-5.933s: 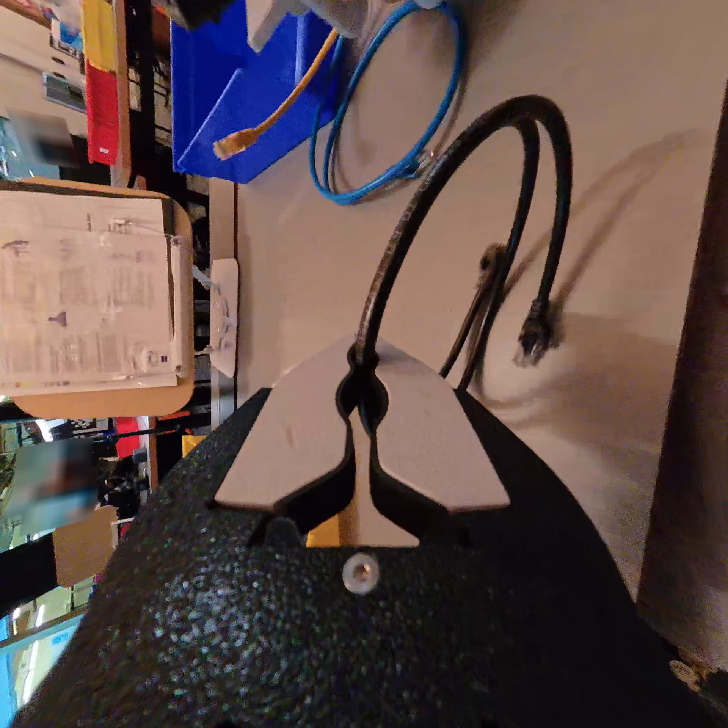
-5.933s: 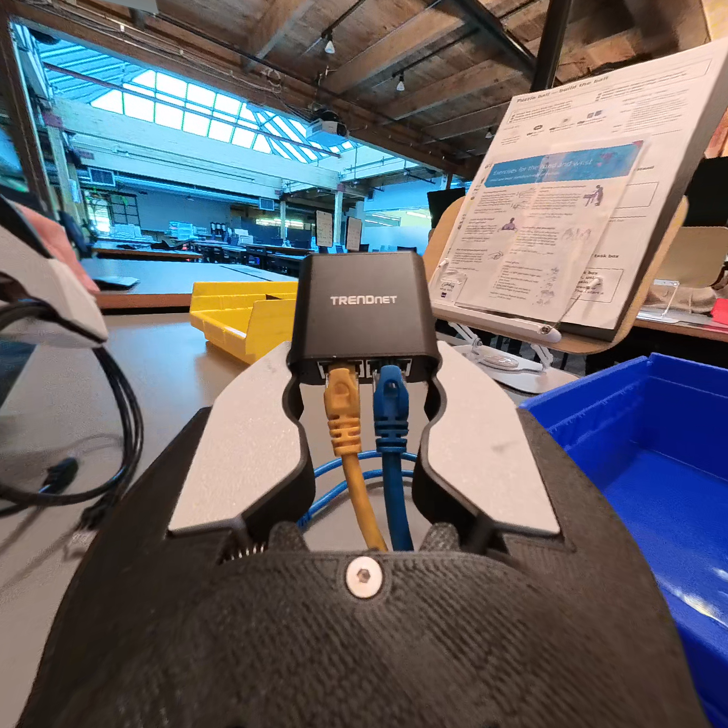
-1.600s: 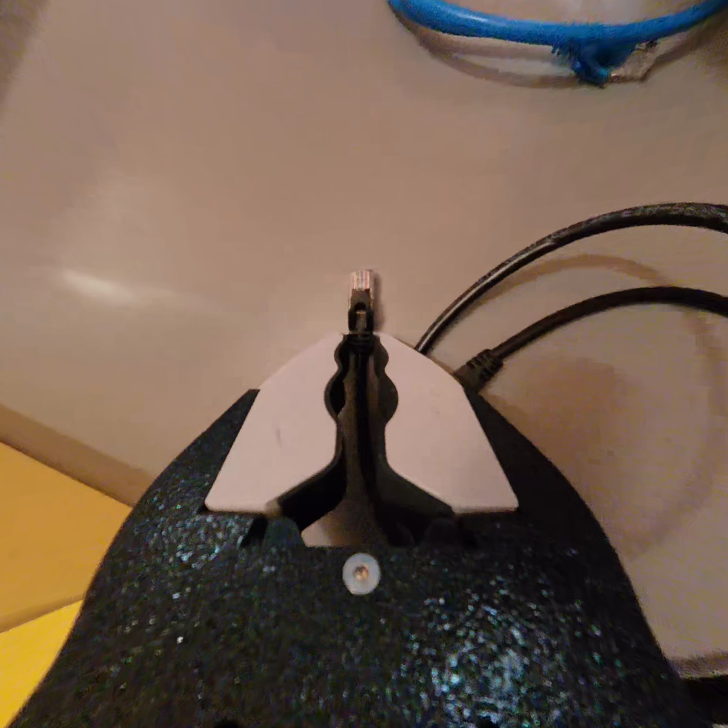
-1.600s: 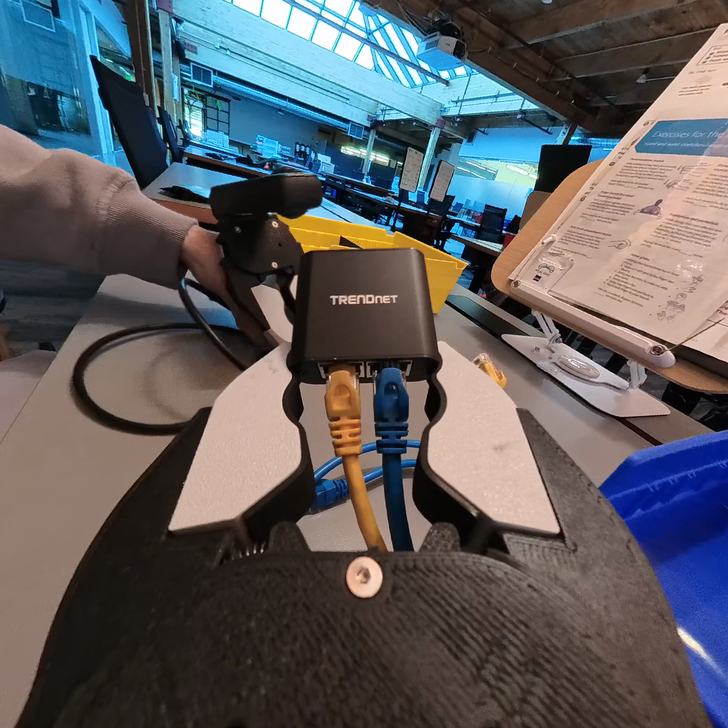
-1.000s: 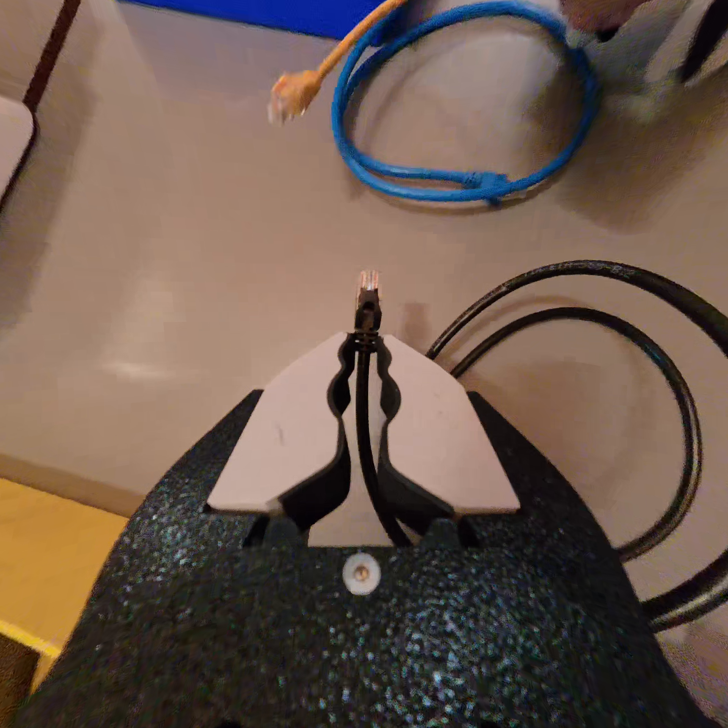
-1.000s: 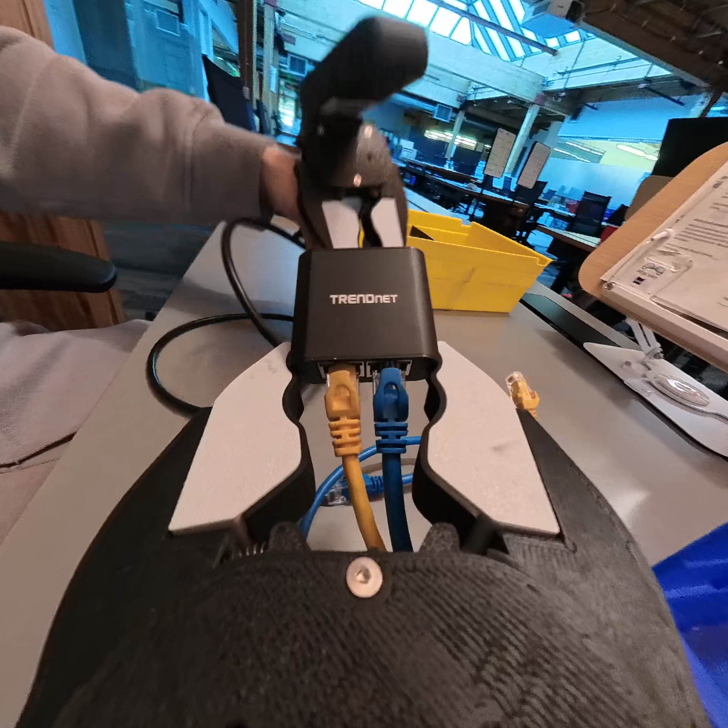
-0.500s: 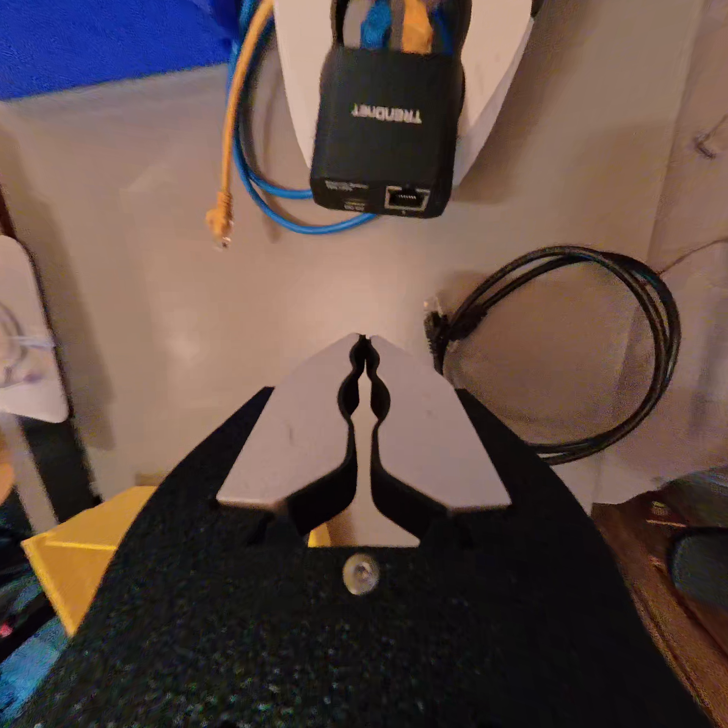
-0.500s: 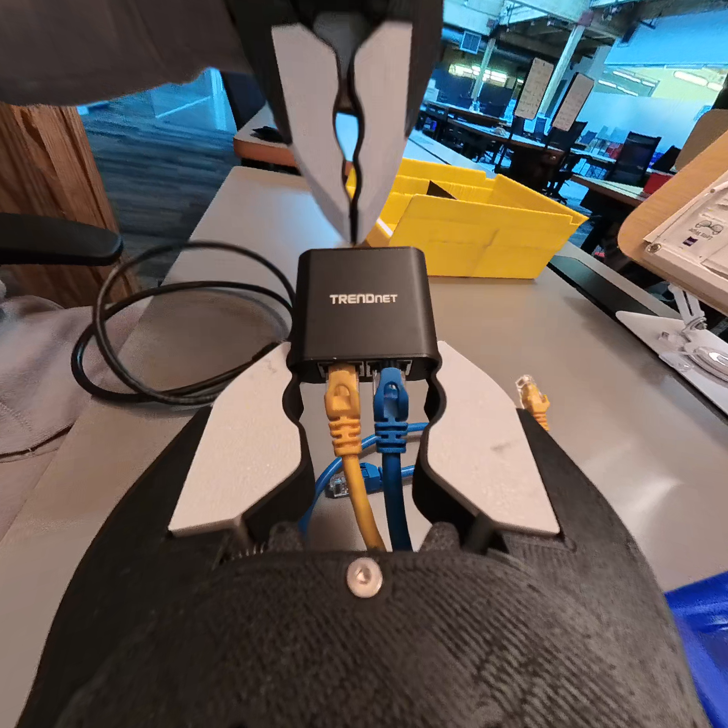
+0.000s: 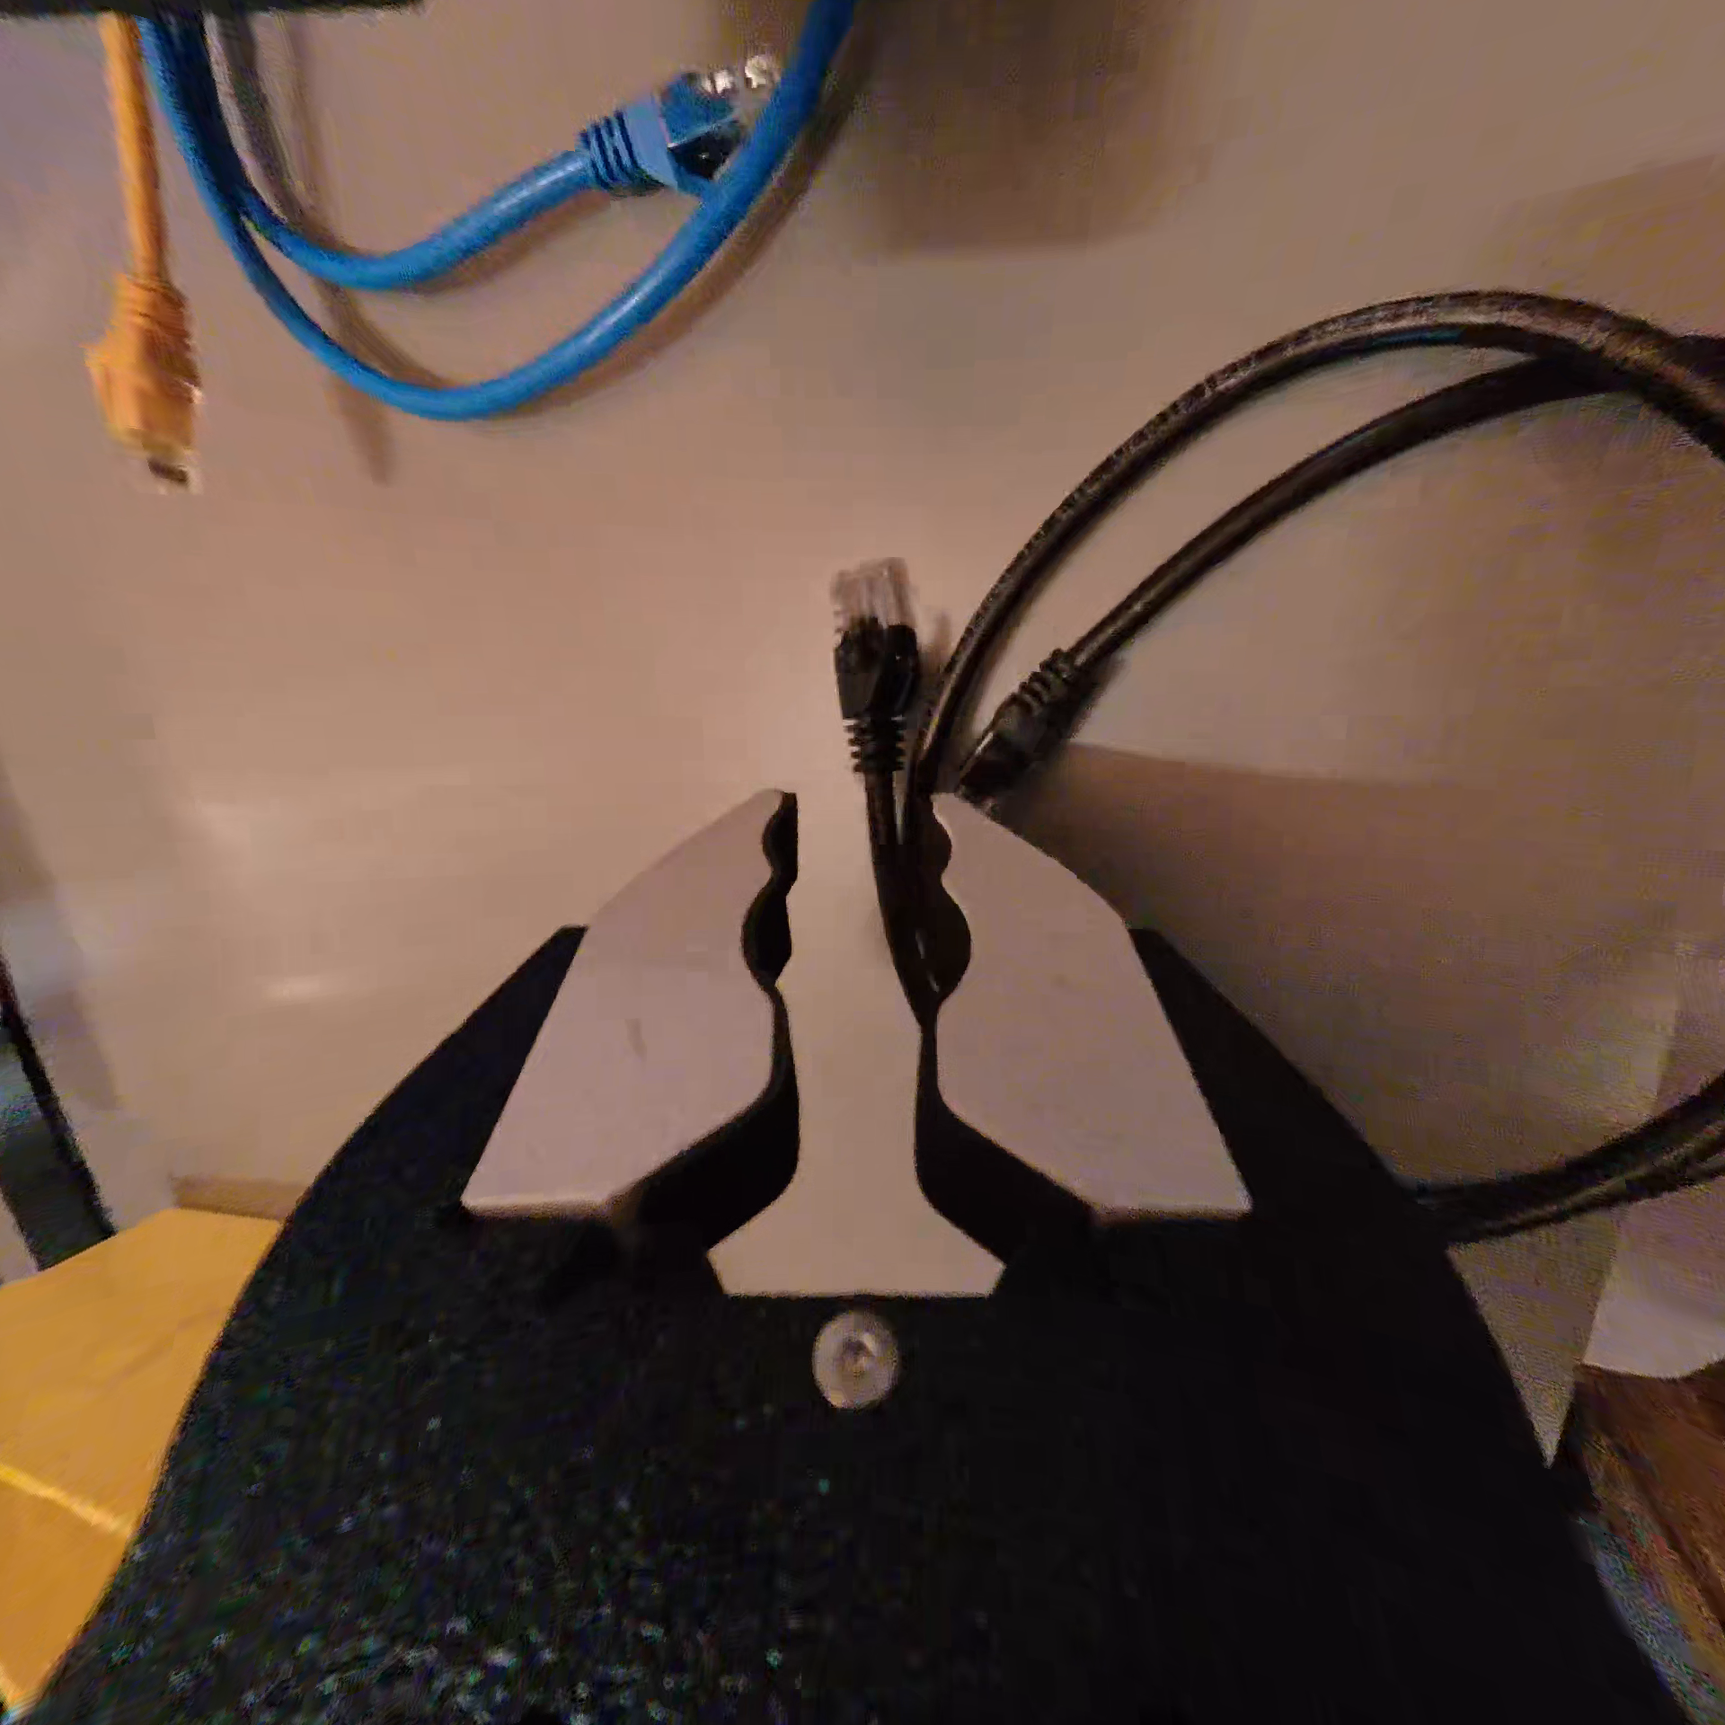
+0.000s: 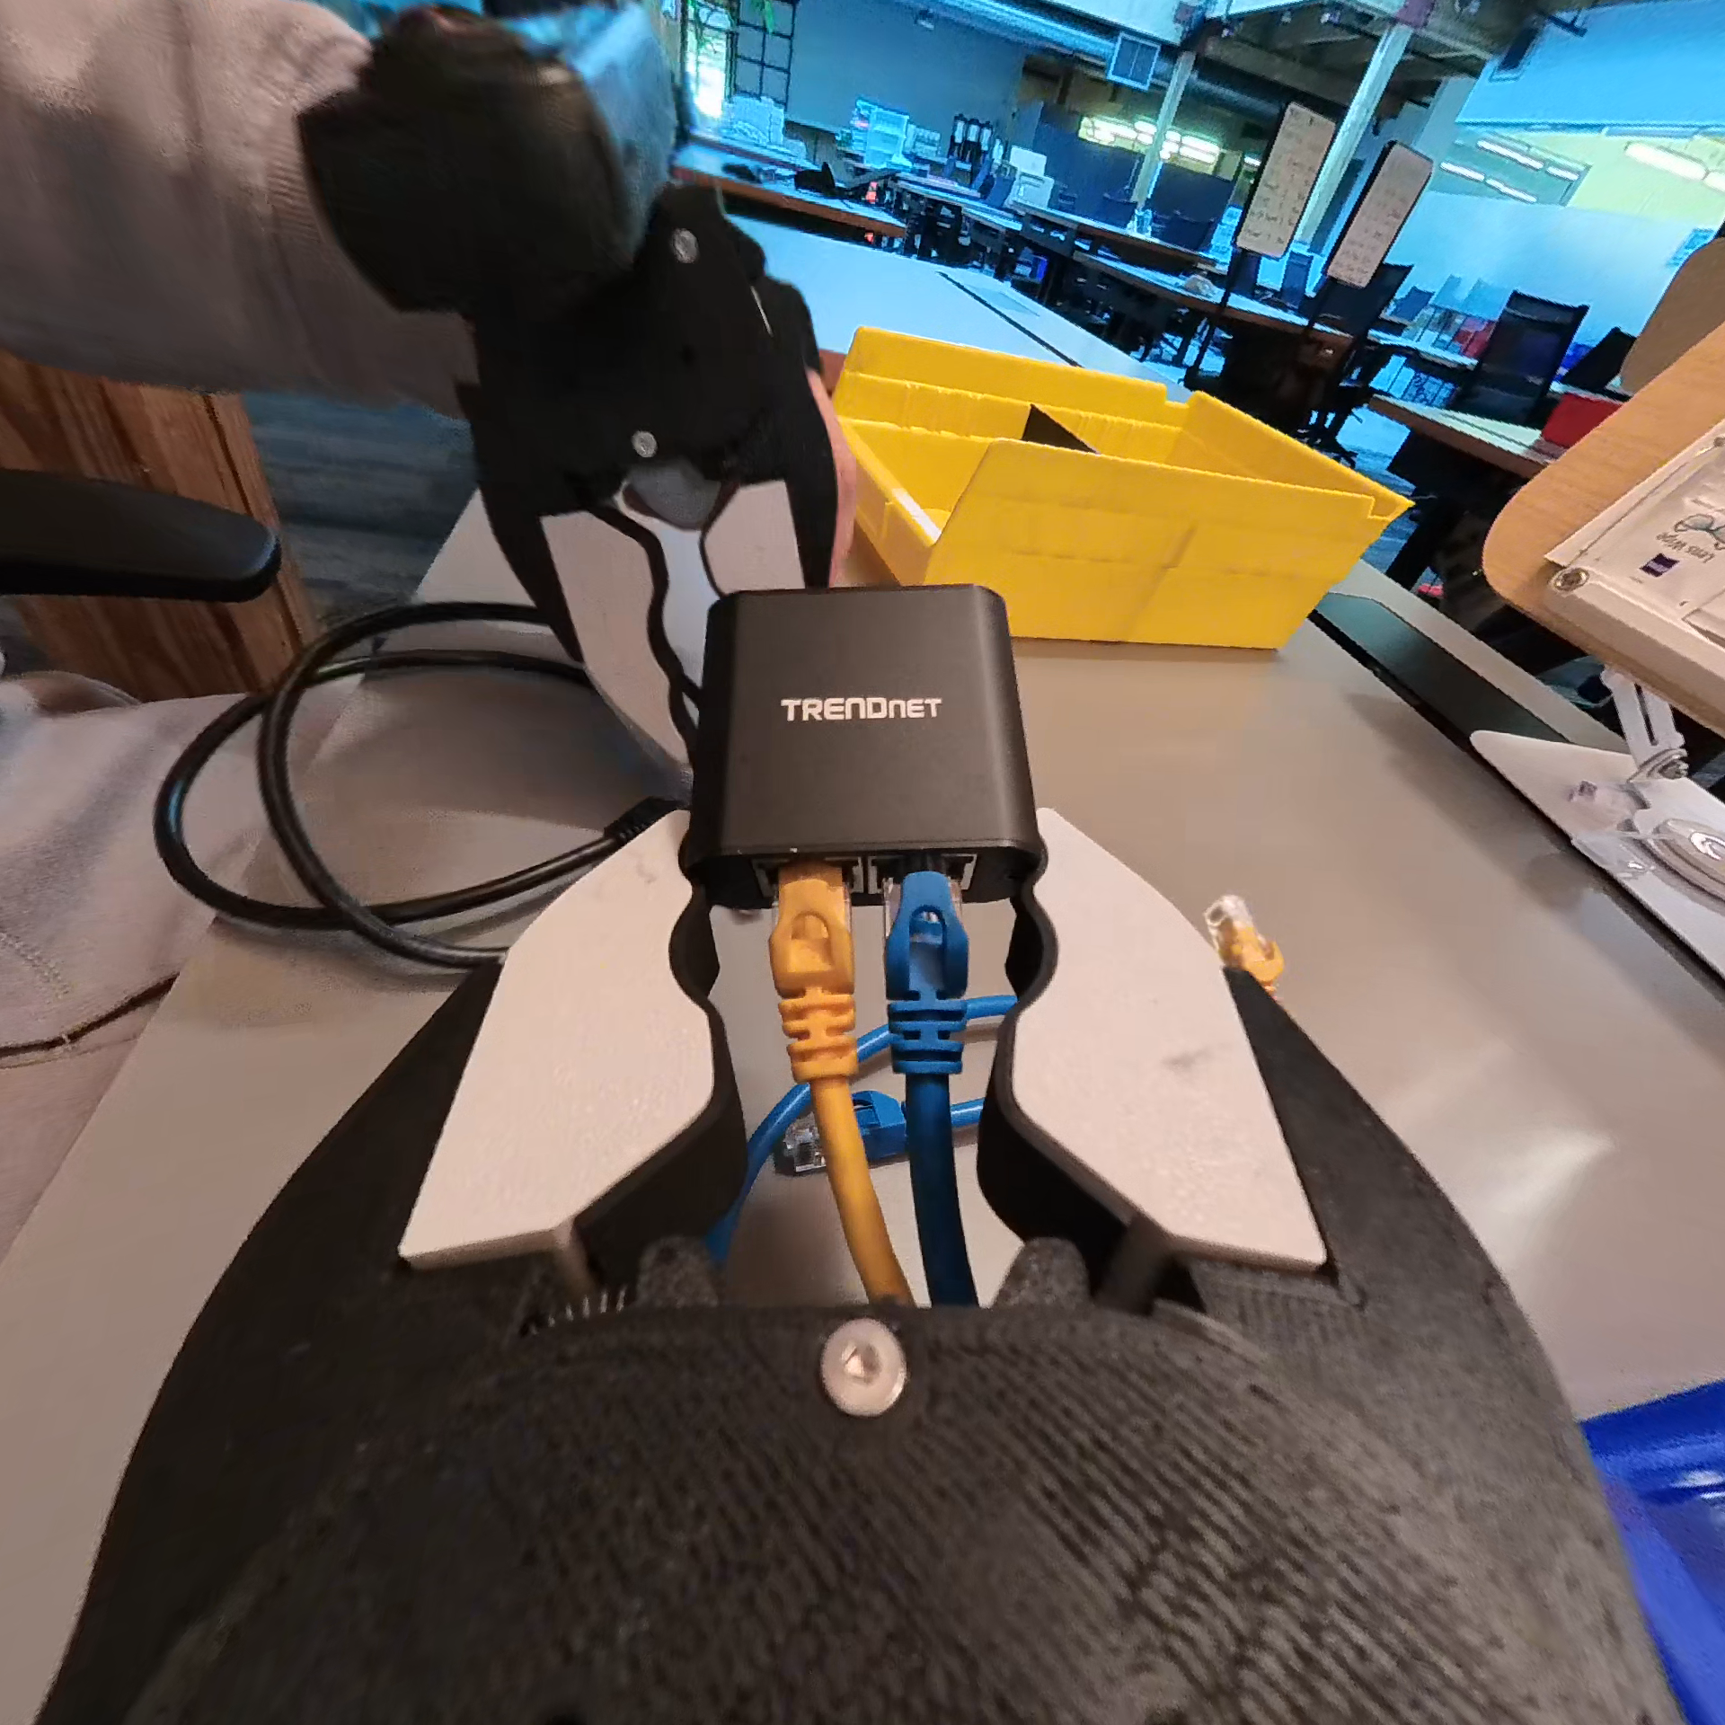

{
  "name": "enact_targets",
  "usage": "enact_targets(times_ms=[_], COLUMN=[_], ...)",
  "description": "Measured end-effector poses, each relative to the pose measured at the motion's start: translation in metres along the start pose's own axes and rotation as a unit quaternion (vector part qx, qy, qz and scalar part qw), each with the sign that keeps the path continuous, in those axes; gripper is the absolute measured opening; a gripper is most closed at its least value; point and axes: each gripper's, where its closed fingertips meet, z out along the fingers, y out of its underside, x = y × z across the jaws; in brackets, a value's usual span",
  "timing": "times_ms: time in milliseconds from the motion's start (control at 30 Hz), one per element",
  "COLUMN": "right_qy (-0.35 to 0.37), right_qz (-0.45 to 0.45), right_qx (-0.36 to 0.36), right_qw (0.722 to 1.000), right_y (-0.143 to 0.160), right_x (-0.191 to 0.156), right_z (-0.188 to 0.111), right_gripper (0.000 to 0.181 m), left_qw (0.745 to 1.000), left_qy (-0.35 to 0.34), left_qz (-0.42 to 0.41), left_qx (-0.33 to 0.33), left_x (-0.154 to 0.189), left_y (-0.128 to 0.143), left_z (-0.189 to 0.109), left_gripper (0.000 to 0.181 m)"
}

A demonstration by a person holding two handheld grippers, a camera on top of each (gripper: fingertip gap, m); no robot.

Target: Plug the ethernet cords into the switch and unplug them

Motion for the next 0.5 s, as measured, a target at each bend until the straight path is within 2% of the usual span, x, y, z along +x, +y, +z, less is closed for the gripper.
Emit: enact_targets(times_ms=[33,100,233,400,500], right_qy=[-0.002,-0.002,-0.003,-0.003,-0.003], right_qz=[-0.002,-0.002,-0.003,0.002,0.003], right_qx=[0.000,0.001,0.002,0.008,0.014], right_qw=[1.000,1.000,1.000,1.000,1.000], right_y=[0.000,0.000,-0.001,-0.002,-0.003], right_x=[-0.001,-0.001,-0.002,0.000,0.000], right_z=[0.000,0.000,0.000,-0.002,-0.003], right_gripper=[0.061,0.061,0.061,0.061,0.061], left_qw=[1.000,0.999,1.000,0.997,0.989], left_qy=[0.015,0.033,0.011,-0.059,-0.103], left_qz=[-0.010,-0.028,-0.013,0.034,0.075], left_qx=[0.008,0.014,-0.017,0.025,0.080], left_x=[0.001,-0.001,-0.011,-0.021,-0.022], left_y=[0.000,0.001,0.011,-0.004,-0.017], left_z=[0.004,0.007,0.019,0.022,0.018], left_gripper=[0.020,0.016,0.010,0.019,0.022])
